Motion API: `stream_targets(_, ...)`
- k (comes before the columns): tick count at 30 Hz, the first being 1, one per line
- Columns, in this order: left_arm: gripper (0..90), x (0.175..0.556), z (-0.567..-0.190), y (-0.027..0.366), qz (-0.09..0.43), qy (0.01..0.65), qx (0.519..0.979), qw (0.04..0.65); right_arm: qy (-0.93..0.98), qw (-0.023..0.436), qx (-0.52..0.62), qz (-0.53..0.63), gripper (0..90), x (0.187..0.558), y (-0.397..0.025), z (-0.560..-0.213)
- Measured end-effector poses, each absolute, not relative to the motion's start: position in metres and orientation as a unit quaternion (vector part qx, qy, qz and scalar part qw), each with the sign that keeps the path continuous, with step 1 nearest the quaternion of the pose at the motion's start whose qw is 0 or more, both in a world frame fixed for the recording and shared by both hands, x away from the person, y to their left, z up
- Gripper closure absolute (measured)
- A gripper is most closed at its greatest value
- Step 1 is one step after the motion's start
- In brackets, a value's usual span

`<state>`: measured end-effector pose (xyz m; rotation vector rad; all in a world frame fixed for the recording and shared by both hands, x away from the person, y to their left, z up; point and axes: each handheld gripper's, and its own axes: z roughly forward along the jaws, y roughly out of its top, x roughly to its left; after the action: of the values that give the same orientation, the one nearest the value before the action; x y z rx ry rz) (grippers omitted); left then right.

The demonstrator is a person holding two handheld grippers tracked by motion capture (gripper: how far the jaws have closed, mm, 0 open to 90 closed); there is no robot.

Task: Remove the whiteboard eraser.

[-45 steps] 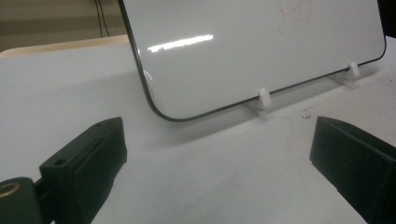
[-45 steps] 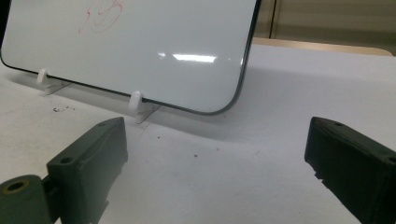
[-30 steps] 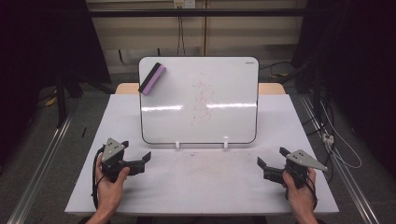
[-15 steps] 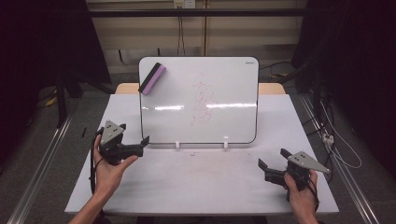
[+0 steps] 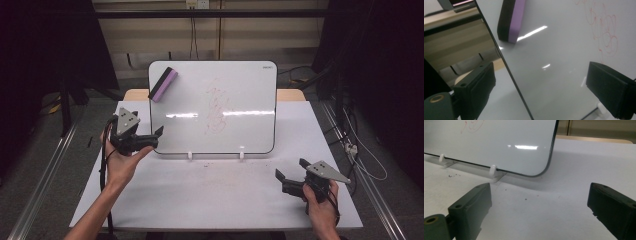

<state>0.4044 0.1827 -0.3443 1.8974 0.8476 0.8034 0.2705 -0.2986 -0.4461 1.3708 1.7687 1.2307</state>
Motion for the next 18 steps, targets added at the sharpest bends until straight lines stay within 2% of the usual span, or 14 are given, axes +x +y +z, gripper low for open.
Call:
stream_targets(4, 12.7, 0.418, -0.336, 0.178, 0.335, 0.325, 0.776, 0.424, 0.664, 0.289, 0.513, 0.461, 5.4, 0.27, -0.297, -0.446)
stream_targets(14, 18.7, 0.435, -0.317, 0.166, 0.376, 0.314, 0.774, 0.402, 0.668, 0.288, 0.507, 0.463, 5.4, 0.271, -0.295, -0.446)
stream_targets(18, 25.0, 0.443, -0.308, 0.162, 0.386, 0.309, 0.775, 0.394, 0.67, 0.288, 0.505, 0.462, 5.4, 0.271, -0.295, -0.446)
